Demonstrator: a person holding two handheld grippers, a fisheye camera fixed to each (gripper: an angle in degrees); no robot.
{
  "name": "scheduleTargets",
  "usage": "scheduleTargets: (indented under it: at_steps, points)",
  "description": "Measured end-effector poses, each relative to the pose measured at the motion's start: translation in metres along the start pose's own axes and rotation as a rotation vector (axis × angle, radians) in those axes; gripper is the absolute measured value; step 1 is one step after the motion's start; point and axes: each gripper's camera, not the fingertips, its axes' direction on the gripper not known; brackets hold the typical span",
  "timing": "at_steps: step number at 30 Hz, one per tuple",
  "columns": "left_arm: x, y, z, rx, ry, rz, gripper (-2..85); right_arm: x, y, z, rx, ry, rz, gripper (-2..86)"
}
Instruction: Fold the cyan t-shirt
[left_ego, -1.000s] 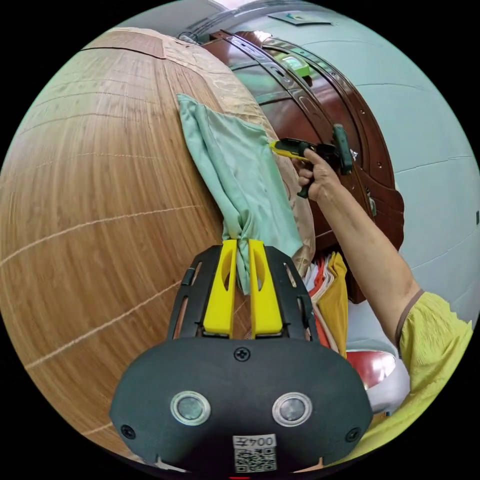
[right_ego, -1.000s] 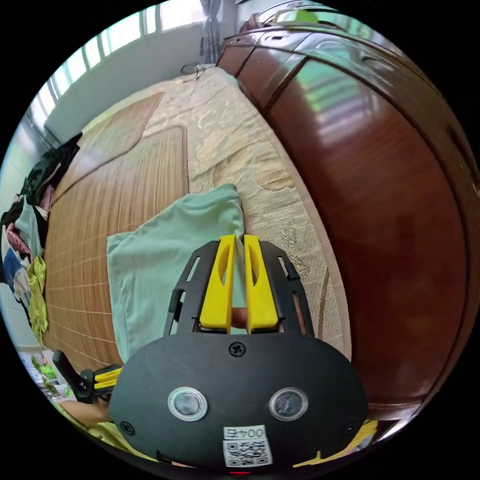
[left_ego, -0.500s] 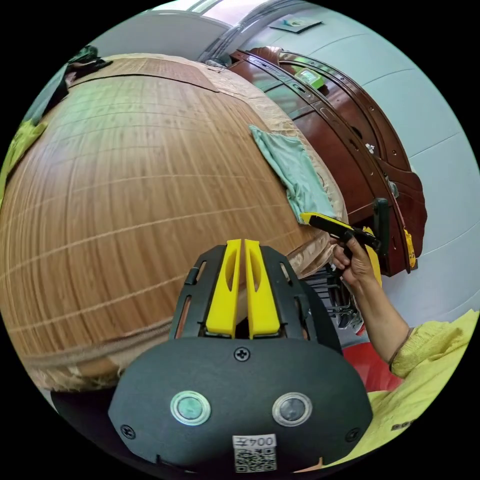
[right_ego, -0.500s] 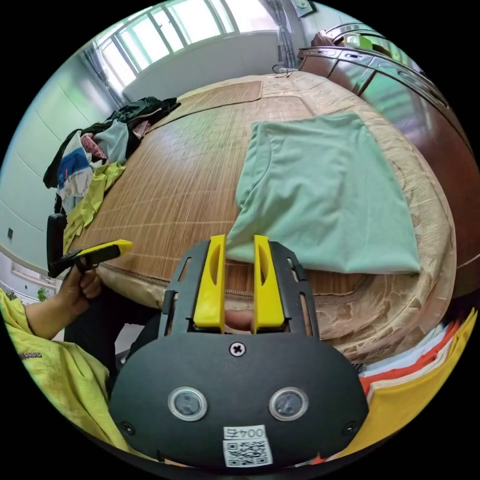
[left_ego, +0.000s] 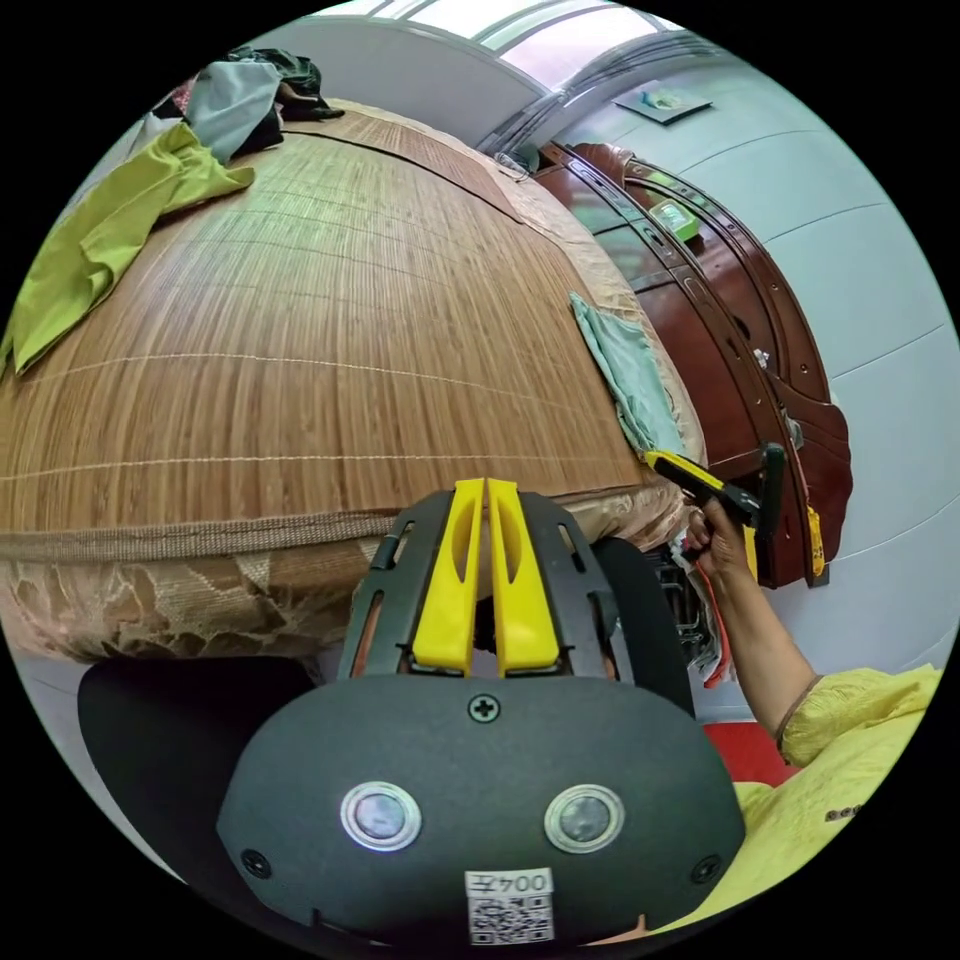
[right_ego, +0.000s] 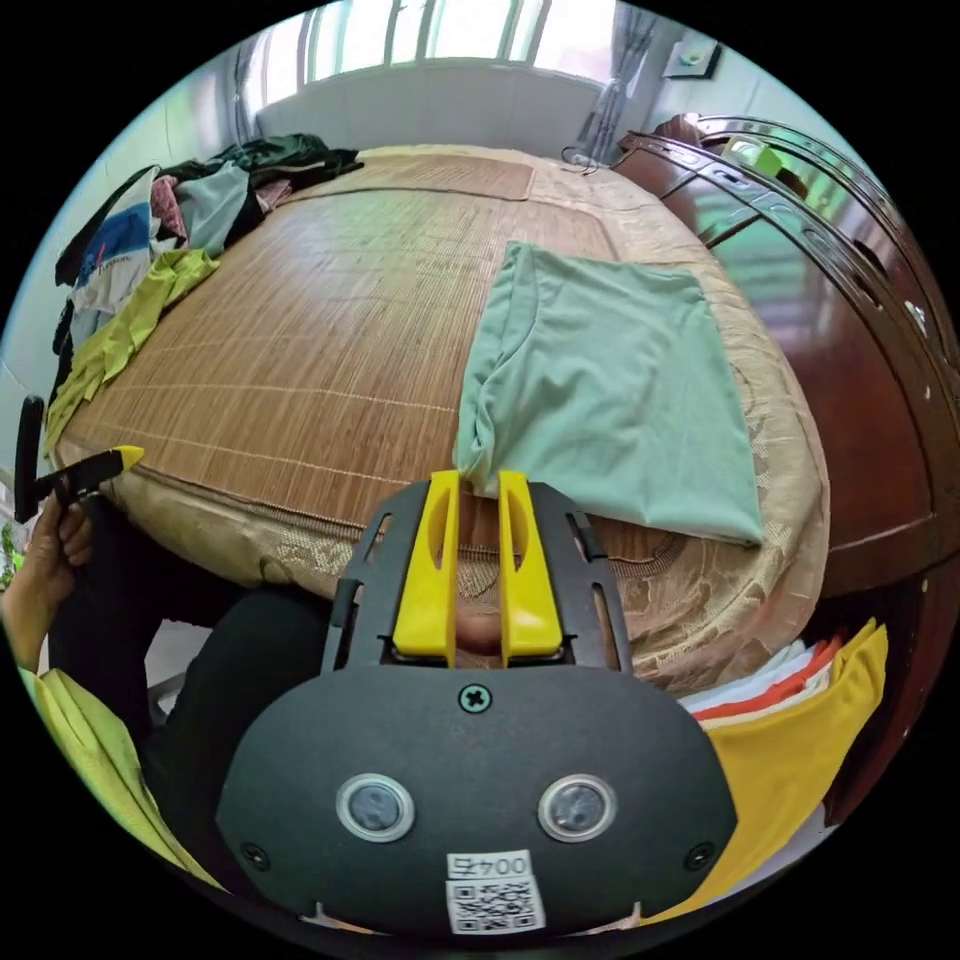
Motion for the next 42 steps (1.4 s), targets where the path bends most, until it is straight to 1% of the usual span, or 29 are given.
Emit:
scheduleTargets:
  at_steps: [1, 3, 5, 6, 7, 9, 11, 14, 16, 18, 19, 20, 21, 22, 23, 24, 25, 26, 28, 30, 31, 34, 36, 38, 39, 40, 42]
  points:
    - [0.004, 0.003, -0.003, 0.006, -0.035, 0.007, 0.5, 0.001, 0.006, -0.012, 0.039, -0.043, 0.02, 7.5]
    - [0.013, 0.006, -0.007, 0.019, -0.118, 0.034, 0.4, -0.004, 0.014, -0.024, 0.056, -0.134, 0.031, 6.5]
    - [0.032, 0.006, -0.007, 0.022, -0.254, 0.116, 0.2, -0.02, 0.018, -0.028, 0.034, -0.17, 0.026, 4.2]
    - [0.037, 0.006, -0.005, 0.016, -0.292, 0.14, 0.2, -0.037, 0.02, -0.026, 0.002, -0.141, -0.001, 1.1]
    - [0.047, 0.007, 0.002, -0.004, -0.35, 0.184, 0.2, -0.055, 0.021, -0.02, -0.038, -0.093, -0.03, 0.4]
    - [0.062, 0.01, 0.008, -0.002, -0.382, 0.244, 0.3, -0.078, 0.022, -0.009, -0.084, -0.031, -0.062, -0.2]
    - [0.081, 0.013, 0.014, -0.017, -0.423, 0.294, 0.4, -0.093, 0.02, 0.008, -0.167, -0.015, -0.092, -0.5]
    - [0.099, 0.024, 0.018, 0.016, -0.455, 0.315, 0.6, -0.104, 0.022, 0.018, -0.175, 0.08, -0.101, -0.7]
    - [0.103, 0.031, 0.017, 0.043, -0.435, 0.307, 0.8, -0.105, 0.032, 0.018, -0.133, 0.147, -0.054, -0.7]
    - [0.096, 0.029, 0.011, 0.046, -0.352, 0.246, 1.1, -0.109, 0.035, 0.019, -0.135, 0.218, -0.112, -0.6]
    - [0.089, 0.023, 0.005, 0.013, -0.283, 0.214, 1.4, -0.105, 0.033, 0.015, -0.16, 0.227, -0.108, -0.6]
    - [0.08, 0.014, -0.006, -0.022, -0.251, 0.17, 1.7, -0.1, 0.032, 0.011, -0.172, 0.213, -0.091, -0.6]
    - [0.075, 0.012, -0.016, -0.003, -0.252, 0.153, 1.9, -0.087, 0.032, -0.004, -0.171, 0.086, -0.066, -0.5]
    - [0.066, 0.012, -0.043, 0.083, -0.285, 0.135, 2.5, -0.072, 0.035, -0.021, -0.154, -0.116, -0.025, -0.3]
    - [0.057, 0.012, -0.07, 0.156, -0.357, 0.133, 3.3, -0.063, 0.039, -0.028, -0.146, -0.216, 0.006, -0.2]
    - [0.052, 0.012, -0.083, 0.185, -0.405, 0.139, 4.1, -0.047, 0.048, -0.038, -0.127, -0.399, 0.057, 0.1]
    - [0.041, 0.01, -0.106, 0.22, -0.501, 0.157, 5.8, -0.033, 0.061, -0.043, -0.096, -0.532, 0.103, 0.8]
    - [0.025, 0.007, -0.125, 0.228, -0.575, 0.162, 7.3, -0.026, 0.068, -0.044, -0.09, -0.577, 0.12, 1.1]
    - [0.002, 0.0, -0.146, 0.209, -0.638, 0.158, 9.3, -0.01, 0.091, -0.037, -0.114, -0.698, 0.138, 6.5]
    - [-0.018, -0.011, -0.155, 0.16, -0.695, 0.147, 11.1, 0.006, 0.1, -0.039, -0.083, -0.812, 0.157, 7.4]
    - [-0.027, -0.019, -0.155, 0.117, -0.721, 0.15, 12.0, 0.016, 0.102, -0.042, -0.061, -0.848, 0.163, 7.4]
    - [-0.035, -0.04, -0.133, -0.016, -0.757, 0.182, 12.7, 0.037, 0.1, -0.038, -0.088, -0.858, 0.195, 6.0]
    - [-0.028, -0.05, -0.131, -0.014, -0.752, 0.205, 11.0, 0.051, 0.097, -0.035, -0.106, -0.857, 0.229, 4.5]
    - [-0.02, -0.067, -0.132, -0.056, -0.753, 0.173, 5.6, 0.065, 0.095, -0.035, -0.109, -0.85, 0.256, 2.0]
    - [-0.018, -0.071, -0.136, -0.071, -0.75, 0.161, 4.8, 0.072, 0.094, -0.037, -0.106, -0.846, 0.261, 0.6]
    - [-0.009, -0.079, -0.147, -0.069, -0.712, 0.149, 3.8, 0.077, 0.093, -0.039, -0.102, -0.84, 0.256, 0.0]
    - [0.02, -0.082, -0.182, 0.036, -0.583, 0.155, 3.0, 0.083, 0.092, -0.044, -0.095, -0.828, 0.243, -0.4]
